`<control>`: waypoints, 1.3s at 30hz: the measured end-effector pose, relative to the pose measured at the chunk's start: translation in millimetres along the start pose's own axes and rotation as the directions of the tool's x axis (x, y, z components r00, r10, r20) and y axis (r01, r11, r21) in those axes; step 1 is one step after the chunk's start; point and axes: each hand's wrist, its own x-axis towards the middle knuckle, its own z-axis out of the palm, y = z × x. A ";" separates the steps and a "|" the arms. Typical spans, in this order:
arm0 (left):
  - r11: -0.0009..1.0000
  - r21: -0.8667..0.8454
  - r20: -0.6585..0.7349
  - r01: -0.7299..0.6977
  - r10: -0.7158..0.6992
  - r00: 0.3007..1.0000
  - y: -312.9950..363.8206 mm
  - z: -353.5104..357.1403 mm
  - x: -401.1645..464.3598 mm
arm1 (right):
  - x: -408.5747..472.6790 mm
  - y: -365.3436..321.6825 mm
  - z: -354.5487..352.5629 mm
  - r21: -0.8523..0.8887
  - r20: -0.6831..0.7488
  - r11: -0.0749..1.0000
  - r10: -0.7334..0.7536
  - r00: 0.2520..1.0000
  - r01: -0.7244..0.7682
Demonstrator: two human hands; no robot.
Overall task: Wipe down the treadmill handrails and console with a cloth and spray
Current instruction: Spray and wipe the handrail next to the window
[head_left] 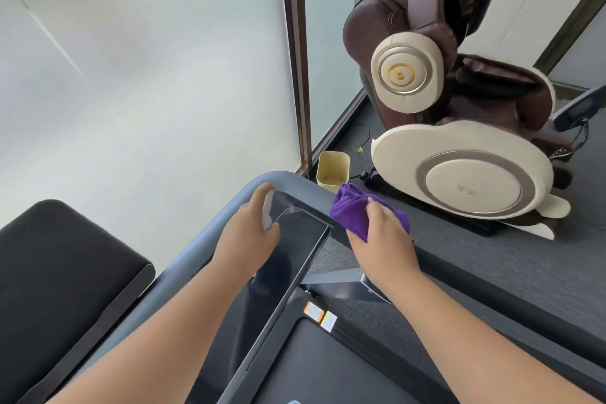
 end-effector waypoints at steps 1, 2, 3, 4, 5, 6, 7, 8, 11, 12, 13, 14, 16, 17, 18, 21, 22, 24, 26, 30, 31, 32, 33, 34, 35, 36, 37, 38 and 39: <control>1.000 -0.012 -0.009 0.014 -0.014 1.000 -5.0 -2.1 1.7 | 1.6 -1.8 9.1 -0.029 -0.018 1.000 -0.009 1.000 0.008; 0.999 -0.026 -0.018 0.021 -0.022 1.000 -10.0 -4.1 3.4 | 3.7 -4.8 17.3 -0.064 -0.022 0.998 -0.021 1.000 0.020; 0.999 -0.037 -0.026 0.019 -0.020 0.999 -14.3 -5.9 5.2 | 5.9 -8.9 24.7 -0.105 -0.006 0.994 -0.033 0.999 0.033; 0.999 -0.043 -0.032 0.009 -0.010 0.999 -18.3 -7.7 7.4 | 9.1 -13.9 31.4 -0.144 0.019 0.988 -0.050 0.999 0.053; 0.999 -0.047 -0.036 -0.005 0.003 0.999 -21.7 -9.3 9.9 | 13.5 -20.1 37.7 -0.183 0.042 0.980 -0.072 0.997 0.079; 0.999 -0.050 -0.039 -0.017 0.015 0.999 -24.8 -11.1 12.3 | 19.0 -27.8 43.7 -0.211 0.058 0.971 -0.099 0.993 0.109; 0.998 -0.057 -0.044 -0.023 0.021 0.999 -27.7 -13.4 14.3 | 25.7 -36.7 49.6 -0.230 0.071 0.964 -0.121 0.990 0.134; 0.998 -0.065 -0.047 -0.024 0.021 0.999 -30.1 -15.9 15.9 | 33.5 -46.0 55.9 -0.243 0.081 0.957 -0.140 0.987 0.155; 0.994 -0.102 -0.048 -0.038 0.033 0.998 -36.7 -22.8 18.6 | 59.3 -77.3 73.9 -0.275 0.110 0.937 -0.190 0.976 0.214; 0.992 -0.117 -0.047 -0.045 0.040 0.998 -39.1 -24.8 18.9 | 67.3 -86.8 80.3 -0.290 0.121 0.929 -0.203 0.972 0.231; 0.990 -0.132 -0.045 -0.052 0.046 0.998 -40.9 -26.4 19.2 | 74.6 -95.2 86.5 -0.310 0.130 0.918 -0.215 0.968 0.246; 0.987 -0.149 -0.043 -0.056 0.050 0.998 -42.7 -27.7 19.2 | 81.4 -102.8 91.9 -0.332 0.139 0.906 -0.227 0.964 0.261; 0.980 -0.192 -0.039 -0.058 0.051 0.998 -45.4 -29.2 18.8 | 93.2 -115.2 99.6 -0.365 0.164 0.885 -0.245 0.956 0.290; 0.975 -0.213 -0.038 -0.060 0.053 0.998 -46.4 -29.0 18.4 | 97.8 -119.6 101.2 -0.377 0.178 0.876 -0.250 0.952 0.300; 0.972 -0.225 -0.037 -0.063 0.056 0.998 -46.7 -28.5 17.3 | 101.3 -122.6 101.8 -0.385 0.187 0.870 -0.253 0.949 0.308; 0.971 -0.229 -0.024 -0.071 0.068 0.997 -44.3 -24.3 14.7 | 104.5 -121.0 99.4 -0.402 0.185 0.856 -0.271 0.945 0.324; 0.970 -0.231 -0.024 -0.073 0.070 0.997 -42.3 -22.0 13.7 | 102.2 -116.9 98.2 -0.408 0.177 0.850 -0.284 0.942 0.333; 0.972 -0.223 -0.033 -0.074 0.068 0.997 -35.0 -17.0 10.8 | 94.4 -104.5 95.0 -0.402 0.146 0.852 -0.302 0.942 0.335; 0.975 -0.210 -0.048 -0.074 0.065 0.997 -23.4 -11.1 5.6 | 82.3 -88.4 90.2 -0.368 0.101 0.877 -0.292 0.951 0.309; 0.981 -0.176 -0.049 -0.084 0.076 0.996 8.4 11.1 -9.3 | 51.3 -45.2 71.1 -0.352 0.057 0.893 -0.278 0.959 0.280; 0.983 -0.167 -0.039 -0.078 0.072 0.997 18.4 19.4 -14.1 | 43.5 -31.5 63.1 -0.355 0.059 0.893 -0.275 0.960 0.278; 0.984 -0.162 -0.030 -0.070 0.066 0.997 29.1 28.2 -19.5 | 35.9 -17.6 55.1 -0.352 0.062 0.895 -0.272 0.960 0.276; 0.985 -0.161 -0.026 -0.066 0.062 0.998 40.6 37.4 -25.6 | 28.2 -3.4 46.6 -0.342 0.065 0.900 -0.266 0.962 0.272; 0.985 -0.162 -0.025 -0.065 0.062 0.998 52.8 46.9 -32.4 | 19.7 10.4 37.2 -0.327 0.066 0.907 -0.258 0.964 0.265; 0.984 -0.168 -0.024 -0.064 0.061 0.998 64.8 56.2 -39.4 | 10.3 24.3 28.5 -0.311 0.066 0.915 -0.249 0.966 0.257; 0.982 -0.177 -0.020 -0.059 0.056 0.998 76.7 65.0 -46.4 | 0.5 38.9 20.1 -0.298 0.067 0.922 -0.239 0.969 0.248; 0.982 -0.184 -0.013 -0.049 0.048 0.999 88.5 73.3 -53.5 | -9.3 54.4 10.8 -0.283 0.074 0.929 -0.225 0.972 0.237; 0.982 -0.188 -0.001 -0.036 0.036 0.999 99.6 81.2 -60.5 | -18.5 71.0 0.9 -0.270 0.084 0.937 -0.207 0.975 0.223; 0.982 -0.187 0.013 -0.019 0.022 1.000 109.5 88.2 -67.5 | -26.9 87.8 -9.4 -0.258 0.090 0.944 -0.188 0.978 0.206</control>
